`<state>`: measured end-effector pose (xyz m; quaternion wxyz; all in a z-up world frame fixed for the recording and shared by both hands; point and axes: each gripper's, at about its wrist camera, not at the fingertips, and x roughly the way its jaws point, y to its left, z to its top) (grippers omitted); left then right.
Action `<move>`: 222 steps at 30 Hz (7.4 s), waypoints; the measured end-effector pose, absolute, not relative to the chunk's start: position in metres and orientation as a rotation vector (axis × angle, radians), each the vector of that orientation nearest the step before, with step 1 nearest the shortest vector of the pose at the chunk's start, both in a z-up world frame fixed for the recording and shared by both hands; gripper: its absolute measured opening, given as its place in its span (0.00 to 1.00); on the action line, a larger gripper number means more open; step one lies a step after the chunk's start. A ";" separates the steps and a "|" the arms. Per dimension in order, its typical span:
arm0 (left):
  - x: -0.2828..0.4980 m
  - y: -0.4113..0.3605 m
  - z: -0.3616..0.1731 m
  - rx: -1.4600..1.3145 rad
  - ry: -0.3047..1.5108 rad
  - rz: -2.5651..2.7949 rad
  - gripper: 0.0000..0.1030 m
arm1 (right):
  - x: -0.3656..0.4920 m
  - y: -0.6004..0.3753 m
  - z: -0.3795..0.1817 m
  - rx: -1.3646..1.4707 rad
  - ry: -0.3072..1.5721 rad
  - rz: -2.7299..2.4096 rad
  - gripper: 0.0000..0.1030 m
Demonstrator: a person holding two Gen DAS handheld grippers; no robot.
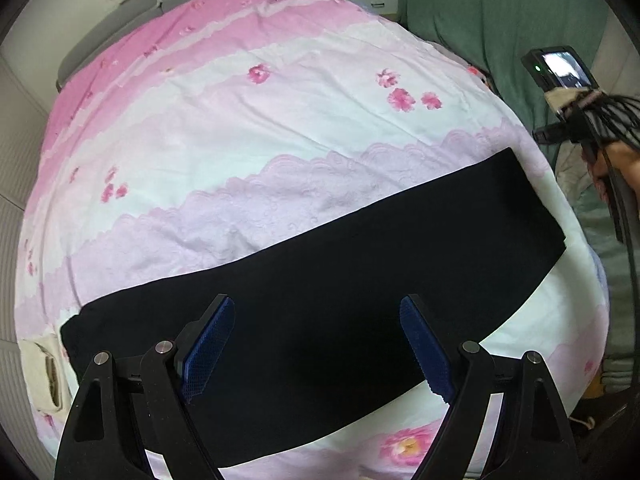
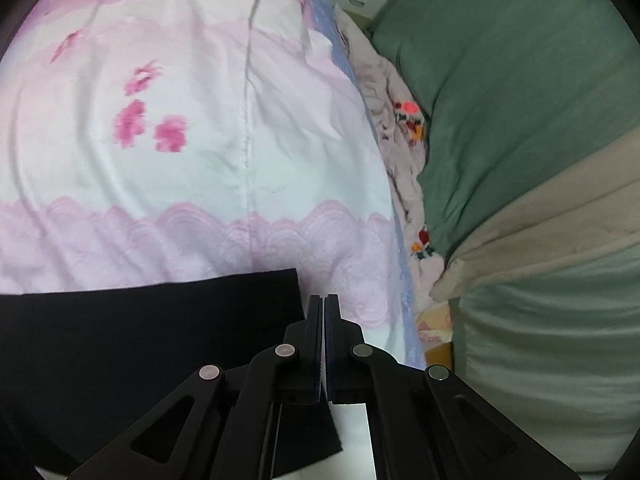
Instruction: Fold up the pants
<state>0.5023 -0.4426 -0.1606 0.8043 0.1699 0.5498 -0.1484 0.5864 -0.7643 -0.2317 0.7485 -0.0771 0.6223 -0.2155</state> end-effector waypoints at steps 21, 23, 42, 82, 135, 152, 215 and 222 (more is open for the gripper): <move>0.422 -0.291 -0.150 0.206 1.207 -0.140 0.87 | 0.412 -0.627 -0.137 0.068 1.089 -0.058 0.55; 0.406 -0.265 -0.148 0.181 1.209 -0.096 0.87 | 0.400 -0.594 -0.136 0.071 1.085 0.024 0.55; 0.279 0.002 -0.168 -0.088 1.206 0.243 0.95 | 0.328 -0.321 -0.181 0.060 1.162 0.538 0.65; 0.448 0.135 -0.282 -0.482 1.113 0.049 0.29 | 0.339 -0.193 -0.285 0.194 1.235 0.065 0.60; 0.373 0.004 -0.185 0.173 1.069 -0.205 0.60 | 0.305 -0.278 -0.209 0.323 1.184 -0.122 0.43; 0.418 -0.369 -0.142 0.276 0.938 -0.571 0.64 | 0.308 -0.600 -0.148 0.465 0.821 -0.394 0.43; 0.427 -0.604 -0.242 0.399 1.082 -0.660 0.70 | 0.370 -0.821 -0.311 0.673 0.943 -0.526 0.43; 0.431 -0.600 -0.252 0.427 1.094 -0.643 0.70 | 0.339 -0.801 -0.324 0.866 0.909 -0.426 0.43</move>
